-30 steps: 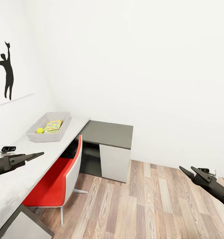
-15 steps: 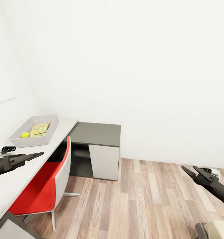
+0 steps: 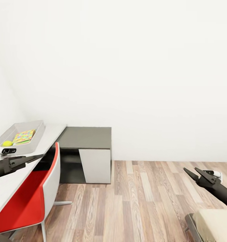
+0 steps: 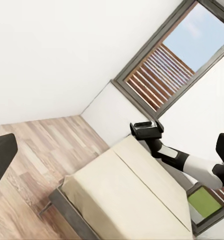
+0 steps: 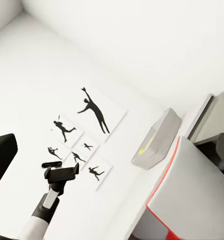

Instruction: Put all the toys in the child's room - the three board games (two on the bed and one on the table), the two jigsaw puzzles on the table, and the tennis ball on the table - inside the toy box on the table in the child's room.

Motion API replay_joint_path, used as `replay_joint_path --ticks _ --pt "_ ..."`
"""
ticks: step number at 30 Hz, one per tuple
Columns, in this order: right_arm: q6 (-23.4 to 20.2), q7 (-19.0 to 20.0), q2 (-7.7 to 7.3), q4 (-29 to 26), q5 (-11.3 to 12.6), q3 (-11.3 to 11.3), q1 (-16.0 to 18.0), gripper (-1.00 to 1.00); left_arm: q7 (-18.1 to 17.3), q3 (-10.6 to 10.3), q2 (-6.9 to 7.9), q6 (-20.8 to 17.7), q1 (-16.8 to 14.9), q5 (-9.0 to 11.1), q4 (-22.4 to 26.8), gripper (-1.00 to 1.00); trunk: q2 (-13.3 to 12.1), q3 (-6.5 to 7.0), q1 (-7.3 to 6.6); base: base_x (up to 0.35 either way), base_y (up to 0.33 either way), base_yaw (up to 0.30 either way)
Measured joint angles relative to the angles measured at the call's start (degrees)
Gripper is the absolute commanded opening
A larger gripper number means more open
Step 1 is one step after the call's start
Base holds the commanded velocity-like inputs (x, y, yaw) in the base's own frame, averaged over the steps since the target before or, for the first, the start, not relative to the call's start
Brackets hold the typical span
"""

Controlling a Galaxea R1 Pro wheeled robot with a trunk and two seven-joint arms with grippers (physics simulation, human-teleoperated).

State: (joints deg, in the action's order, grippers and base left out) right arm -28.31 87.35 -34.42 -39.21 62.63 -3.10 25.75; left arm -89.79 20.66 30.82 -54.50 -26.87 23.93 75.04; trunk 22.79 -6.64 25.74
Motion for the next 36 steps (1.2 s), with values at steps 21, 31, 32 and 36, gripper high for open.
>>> replay_joint_path --ticks 21,31,32,36 --pt "-0.40 -19.26 2.38 -1.86 -0.81 -0.38 0.01 1.00 2.37 -8.73 -6.81 -0.16 -0.06 -4.00 0.43 1.00 -0.01 0.42 0.01 0.000 0.000 -0.076" --pt "-2.58 -48.39 8.67 -5.05 -0.91 -1.28 0.02 1.00 26.68 -13.48 -15.40 -0.55 -0.14 -8.91 -0.49 1.00 -0.01 0.42 0.01 0.000 0.000 0.000" --pt "-3.14 -50.69 9.24 -5.22 -0.85 -1.61 0.02 1.00 28.81 -13.96 -15.88 -0.58 -0.13 -9.29 -0.58 1.00 -0.01 0.42 0.01 0.000 0.000 0.000" --pt "-5.32 -62.32 12.08 -6.48 -0.88 -6.33 0.02 1.00 40.95 -18.46 -18.61 -0.54 0.04 -11.21 -5.84 1.00 -0.01 0.42 0.01 0.000 0.000 0.000"
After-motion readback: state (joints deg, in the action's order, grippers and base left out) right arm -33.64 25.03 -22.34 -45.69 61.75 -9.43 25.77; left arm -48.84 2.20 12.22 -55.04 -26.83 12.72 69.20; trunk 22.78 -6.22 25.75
